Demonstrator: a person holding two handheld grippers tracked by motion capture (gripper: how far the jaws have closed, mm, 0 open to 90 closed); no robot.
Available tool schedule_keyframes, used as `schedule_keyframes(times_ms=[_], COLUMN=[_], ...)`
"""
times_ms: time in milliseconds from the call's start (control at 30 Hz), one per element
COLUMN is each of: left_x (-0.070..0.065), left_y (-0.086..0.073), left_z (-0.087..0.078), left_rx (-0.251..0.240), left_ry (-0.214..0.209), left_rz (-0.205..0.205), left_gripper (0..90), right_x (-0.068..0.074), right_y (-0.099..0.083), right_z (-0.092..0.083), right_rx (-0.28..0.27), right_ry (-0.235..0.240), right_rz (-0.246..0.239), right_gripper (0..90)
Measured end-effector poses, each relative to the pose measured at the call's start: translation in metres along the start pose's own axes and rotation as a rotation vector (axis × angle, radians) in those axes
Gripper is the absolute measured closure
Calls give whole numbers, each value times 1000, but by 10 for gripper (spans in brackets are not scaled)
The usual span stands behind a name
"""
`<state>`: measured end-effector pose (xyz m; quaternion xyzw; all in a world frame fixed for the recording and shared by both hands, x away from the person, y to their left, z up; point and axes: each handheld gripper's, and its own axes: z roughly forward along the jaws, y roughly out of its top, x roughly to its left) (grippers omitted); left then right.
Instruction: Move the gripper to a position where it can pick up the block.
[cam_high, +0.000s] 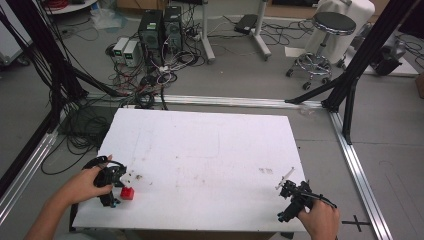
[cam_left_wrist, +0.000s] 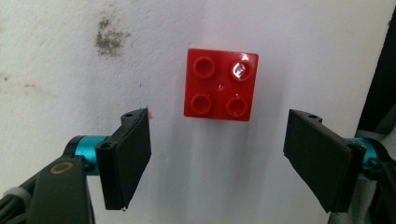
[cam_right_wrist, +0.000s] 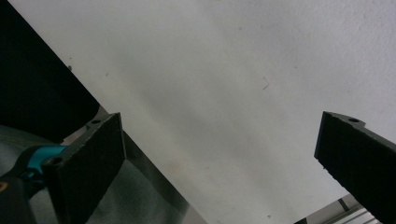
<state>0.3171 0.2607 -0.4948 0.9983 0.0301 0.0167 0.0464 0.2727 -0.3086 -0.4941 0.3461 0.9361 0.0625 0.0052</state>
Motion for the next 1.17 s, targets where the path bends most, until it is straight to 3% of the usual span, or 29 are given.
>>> schedule_keyframes(times_ms=[833, 1167], left_x=[1, 1], left_y=[18, 18], left_z=[16, 17], left_rx=[43, 40], left_ry=[-13, -14], left_rz=[73, 74], left_gripper=[235, 235], right_x=[2, 2], right_y=[4, 5], right_z=[1, 1], right_rx=[-9, -3], right_ry=[18, 15], right_rz=[-19, -25], right_gripper=[11, 11])
